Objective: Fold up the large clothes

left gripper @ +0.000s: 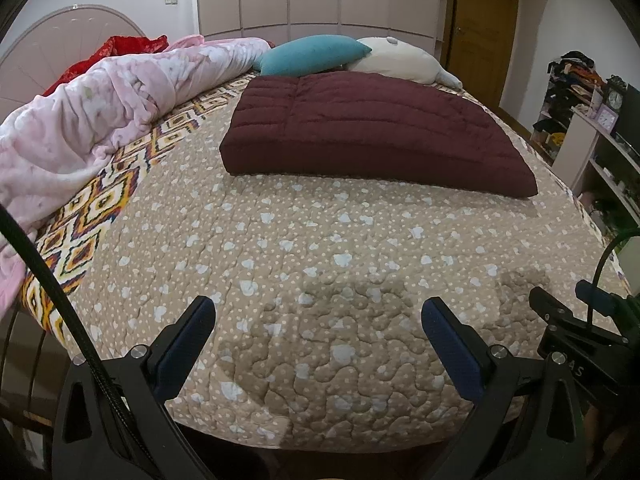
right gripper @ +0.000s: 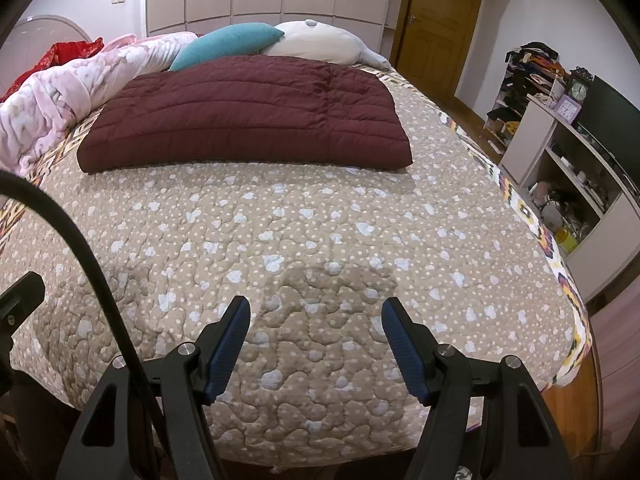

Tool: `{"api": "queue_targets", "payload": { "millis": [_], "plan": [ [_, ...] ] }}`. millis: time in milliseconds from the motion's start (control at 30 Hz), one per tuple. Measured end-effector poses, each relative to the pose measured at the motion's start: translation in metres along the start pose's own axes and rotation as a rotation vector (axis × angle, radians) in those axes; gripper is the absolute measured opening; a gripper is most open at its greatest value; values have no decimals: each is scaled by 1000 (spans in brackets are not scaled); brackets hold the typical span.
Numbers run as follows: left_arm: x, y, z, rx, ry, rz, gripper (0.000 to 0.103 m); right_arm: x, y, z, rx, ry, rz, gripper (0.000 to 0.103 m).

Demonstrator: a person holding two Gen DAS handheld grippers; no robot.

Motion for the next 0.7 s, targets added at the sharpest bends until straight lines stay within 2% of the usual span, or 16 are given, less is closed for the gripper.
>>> {"api": "queue_targets", "payload": {
  "millis": [700],
  "plan": [
    [6, 19, -7, -10, -20, -45, 103, 3, 15, -6, -5, -17, -24, 72]
  ]
}}
Point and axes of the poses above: each gripper's, at about its wrist camera, not at the fingertips, and y roughly the way its jaws point, z to its right, x to its underside, the point moved 8 cm from there along y, roughly the way its jaws point, and after that the axes turned 5 degrees about x, right-handed, at the moved point
